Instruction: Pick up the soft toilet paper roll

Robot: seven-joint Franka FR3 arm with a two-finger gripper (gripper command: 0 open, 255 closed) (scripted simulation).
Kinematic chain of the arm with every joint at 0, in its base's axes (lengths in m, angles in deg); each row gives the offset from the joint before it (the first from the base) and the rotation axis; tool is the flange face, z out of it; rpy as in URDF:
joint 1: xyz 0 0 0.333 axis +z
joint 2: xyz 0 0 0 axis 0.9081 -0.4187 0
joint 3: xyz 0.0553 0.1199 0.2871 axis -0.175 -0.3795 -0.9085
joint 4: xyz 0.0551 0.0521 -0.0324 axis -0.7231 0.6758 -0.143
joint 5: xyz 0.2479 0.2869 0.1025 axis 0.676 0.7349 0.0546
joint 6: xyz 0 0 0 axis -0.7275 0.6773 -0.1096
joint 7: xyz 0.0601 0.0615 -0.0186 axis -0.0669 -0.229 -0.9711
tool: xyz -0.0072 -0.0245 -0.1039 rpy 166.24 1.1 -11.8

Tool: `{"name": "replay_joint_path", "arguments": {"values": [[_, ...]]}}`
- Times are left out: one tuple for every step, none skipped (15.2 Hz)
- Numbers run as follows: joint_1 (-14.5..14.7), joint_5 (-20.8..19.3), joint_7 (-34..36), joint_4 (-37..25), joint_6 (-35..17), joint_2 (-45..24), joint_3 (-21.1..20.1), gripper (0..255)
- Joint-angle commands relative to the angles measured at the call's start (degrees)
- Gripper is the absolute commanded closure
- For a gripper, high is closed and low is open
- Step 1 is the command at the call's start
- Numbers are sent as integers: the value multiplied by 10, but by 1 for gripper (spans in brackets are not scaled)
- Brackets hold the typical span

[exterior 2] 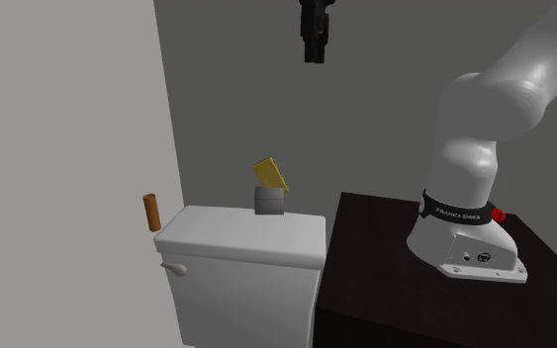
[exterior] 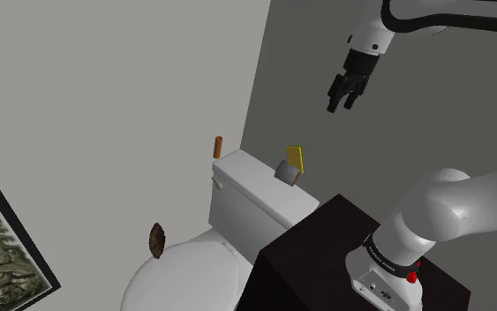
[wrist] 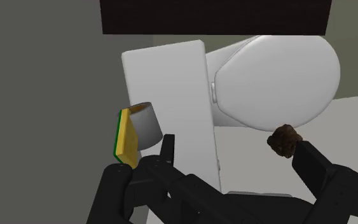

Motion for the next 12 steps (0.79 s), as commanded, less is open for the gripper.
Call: {"name": "replay_joint_path", "arguments": {"values": [[0,-8,-33,16,-33,-20,21,0],[1,-11,-48,21,-50,-33,30,0],[2,-13,-63,26,-66,-47,39,0],[3,-15,-78,30,-83,-62,48,0],[4,-17,-93,33,-100,-78,57,0],[5,-18,-108,35,-116,-95,66,0],[6,-18,-123,37,-133,-112,74,0],[8,-18,-138,37,-149,-130,83,0],[9,-18,-154,37,-165,-150,91,0],[11,-16,-169,35,-181,-169,99,0],[13,-14,-185,33,-197,-190,107,0],[15,-11,-202,30,-212,-211,115,0]]}}
